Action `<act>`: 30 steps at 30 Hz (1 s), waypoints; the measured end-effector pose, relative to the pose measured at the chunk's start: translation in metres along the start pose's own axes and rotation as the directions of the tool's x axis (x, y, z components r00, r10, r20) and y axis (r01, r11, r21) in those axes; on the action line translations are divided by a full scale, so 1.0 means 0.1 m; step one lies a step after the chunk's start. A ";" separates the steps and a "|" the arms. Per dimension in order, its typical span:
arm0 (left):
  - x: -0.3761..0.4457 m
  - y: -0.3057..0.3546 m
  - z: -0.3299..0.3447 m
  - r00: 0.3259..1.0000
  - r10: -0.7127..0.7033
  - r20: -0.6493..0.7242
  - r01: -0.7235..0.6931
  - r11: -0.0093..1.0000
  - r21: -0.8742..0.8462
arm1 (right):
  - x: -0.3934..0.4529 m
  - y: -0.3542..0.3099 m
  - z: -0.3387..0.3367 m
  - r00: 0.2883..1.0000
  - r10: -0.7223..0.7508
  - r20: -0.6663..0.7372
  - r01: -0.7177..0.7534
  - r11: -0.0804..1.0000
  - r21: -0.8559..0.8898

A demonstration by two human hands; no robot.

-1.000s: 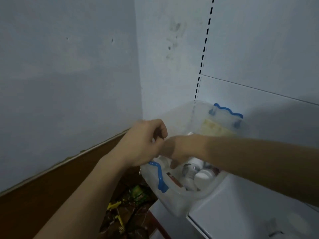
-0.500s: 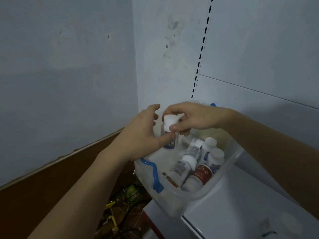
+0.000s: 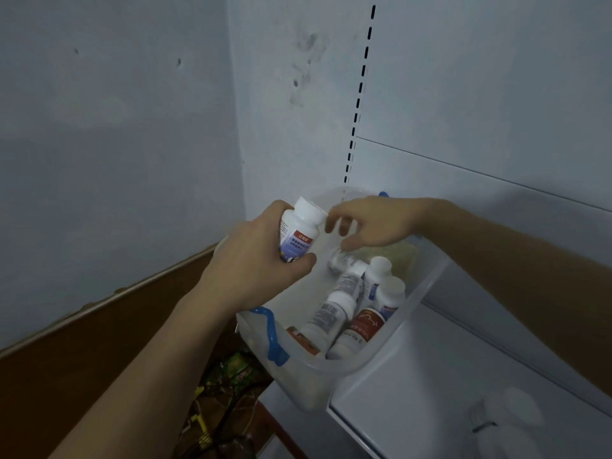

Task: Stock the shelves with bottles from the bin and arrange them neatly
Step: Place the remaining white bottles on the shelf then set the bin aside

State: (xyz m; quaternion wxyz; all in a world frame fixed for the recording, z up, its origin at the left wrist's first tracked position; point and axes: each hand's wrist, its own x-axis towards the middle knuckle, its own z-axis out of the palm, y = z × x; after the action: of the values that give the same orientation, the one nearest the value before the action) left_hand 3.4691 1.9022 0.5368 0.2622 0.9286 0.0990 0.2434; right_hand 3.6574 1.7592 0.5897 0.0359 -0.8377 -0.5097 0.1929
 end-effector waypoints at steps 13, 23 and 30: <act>-0.01 0.08 -0.01 0.996 -0.016 -0.093 0.014 1.000 -0.018 | 0.28 0.37 0.28 0.967 0.244 0.070 -0.192 0.886 -0.422; -0.15 0.81 -0.04 0.986 0.098 -0.135 -0.154 0.845 -0.512 | -0.96 0.32 -0.06 0.756 0.004 -0.654 0.196 0.953 0.232; -0.49 1.37 0.38 0.977 0.211 -0.014 -0.081 0.312 -0.947 | -1.98 0.46 -0.05 0.796 0.066 -0.601 0.165 0.933 0.320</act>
State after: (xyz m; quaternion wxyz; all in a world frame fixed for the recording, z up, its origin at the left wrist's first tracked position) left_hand 3.4538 1.7552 0.5619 0.7335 0.6210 -0.1597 0.2256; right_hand 3.6169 1.5660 0.6395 0.3521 -0.8206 -0.4501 0.0043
